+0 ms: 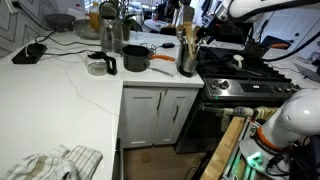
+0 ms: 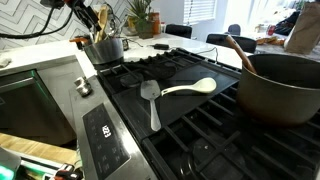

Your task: Remove the wooden spoon from the silver holder and put it on the stove.

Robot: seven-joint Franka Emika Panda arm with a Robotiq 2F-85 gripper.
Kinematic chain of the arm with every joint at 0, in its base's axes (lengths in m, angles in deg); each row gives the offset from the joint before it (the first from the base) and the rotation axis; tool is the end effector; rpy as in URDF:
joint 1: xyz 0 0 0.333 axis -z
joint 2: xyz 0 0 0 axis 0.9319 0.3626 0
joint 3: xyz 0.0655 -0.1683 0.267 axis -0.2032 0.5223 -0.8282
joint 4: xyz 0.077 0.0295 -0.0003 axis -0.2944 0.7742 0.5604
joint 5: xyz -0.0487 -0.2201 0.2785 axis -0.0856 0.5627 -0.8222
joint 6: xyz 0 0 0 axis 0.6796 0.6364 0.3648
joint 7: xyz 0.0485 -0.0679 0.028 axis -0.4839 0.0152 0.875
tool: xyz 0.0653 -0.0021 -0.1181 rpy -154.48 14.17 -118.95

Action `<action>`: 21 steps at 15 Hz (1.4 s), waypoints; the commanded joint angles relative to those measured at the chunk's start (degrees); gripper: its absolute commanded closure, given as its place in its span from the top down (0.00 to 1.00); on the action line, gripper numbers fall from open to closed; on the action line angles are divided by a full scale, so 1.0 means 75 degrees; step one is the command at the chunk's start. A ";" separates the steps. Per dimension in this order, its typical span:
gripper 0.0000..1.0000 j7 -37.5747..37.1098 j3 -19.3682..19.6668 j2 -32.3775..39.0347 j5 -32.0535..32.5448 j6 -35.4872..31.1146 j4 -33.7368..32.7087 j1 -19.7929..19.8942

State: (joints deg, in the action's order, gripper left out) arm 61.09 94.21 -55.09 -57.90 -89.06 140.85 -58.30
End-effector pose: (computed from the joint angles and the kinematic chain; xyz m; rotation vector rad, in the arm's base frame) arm 0.4345 -0.1207 0.5177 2.9838 -0.6374 0.6555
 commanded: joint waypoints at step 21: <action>0.55 0.0535 0.0272 0.0701 -0.1061 -0.1270 -0.0096 -0.0346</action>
State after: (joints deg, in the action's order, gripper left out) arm 62.11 94.74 -50.14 -63.01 -96.98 139.81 -59.30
